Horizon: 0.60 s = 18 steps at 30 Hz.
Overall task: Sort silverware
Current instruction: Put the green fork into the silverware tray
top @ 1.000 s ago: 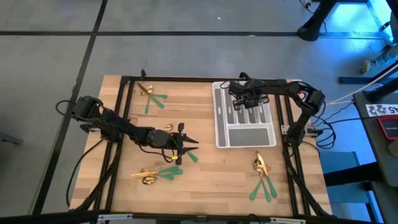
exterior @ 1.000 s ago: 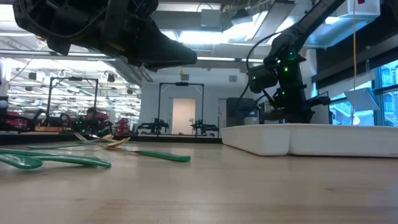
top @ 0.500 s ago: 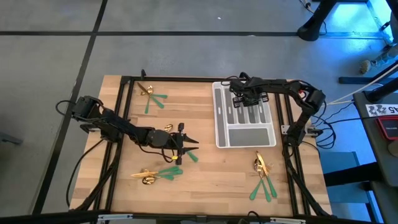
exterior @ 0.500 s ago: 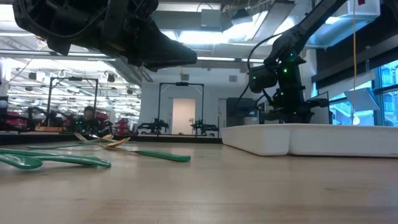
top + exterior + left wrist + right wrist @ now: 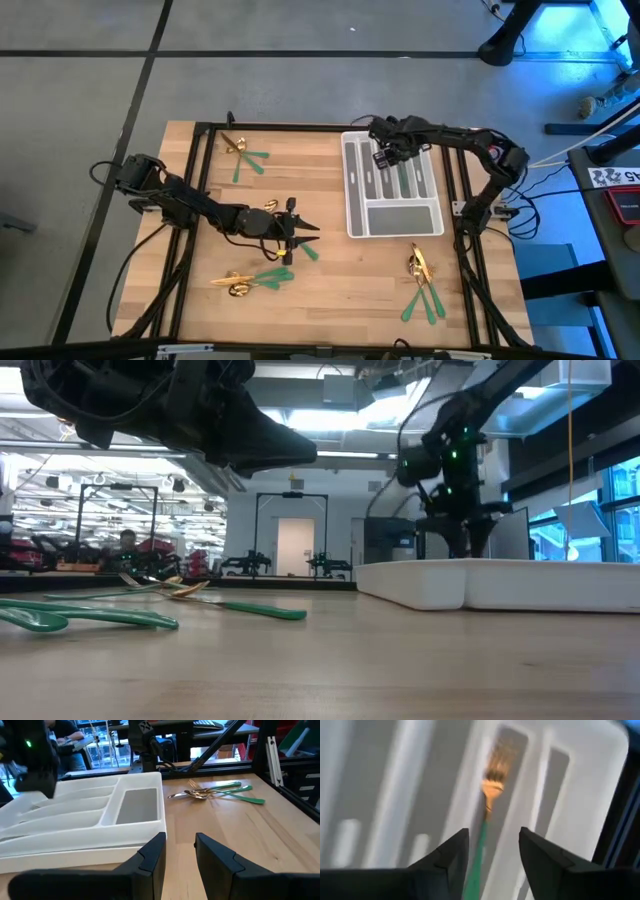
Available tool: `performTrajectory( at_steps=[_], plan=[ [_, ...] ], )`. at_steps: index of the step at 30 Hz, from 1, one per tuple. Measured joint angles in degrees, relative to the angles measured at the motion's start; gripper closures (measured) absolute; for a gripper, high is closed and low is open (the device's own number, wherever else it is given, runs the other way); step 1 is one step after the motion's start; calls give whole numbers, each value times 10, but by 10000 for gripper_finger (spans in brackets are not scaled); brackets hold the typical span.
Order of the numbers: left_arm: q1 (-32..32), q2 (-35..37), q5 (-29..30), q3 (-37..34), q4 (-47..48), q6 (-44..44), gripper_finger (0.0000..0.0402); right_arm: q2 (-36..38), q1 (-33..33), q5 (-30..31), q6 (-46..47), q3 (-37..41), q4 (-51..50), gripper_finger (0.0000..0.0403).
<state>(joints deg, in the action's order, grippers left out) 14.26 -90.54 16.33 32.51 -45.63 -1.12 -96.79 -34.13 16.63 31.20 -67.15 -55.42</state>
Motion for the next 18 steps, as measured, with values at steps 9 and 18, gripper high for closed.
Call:
performTrajectory(
  at_steps=[9, 18],
  plan=[
    [4, 19, 21, 0, 32, 59, 306, 74, 193, -16, -163, 24, 171, 230],
    [38, 171, 175, 0, 385, 235, 306, 78, 409, -16, -237, 190, 580, 231]
  ],
)
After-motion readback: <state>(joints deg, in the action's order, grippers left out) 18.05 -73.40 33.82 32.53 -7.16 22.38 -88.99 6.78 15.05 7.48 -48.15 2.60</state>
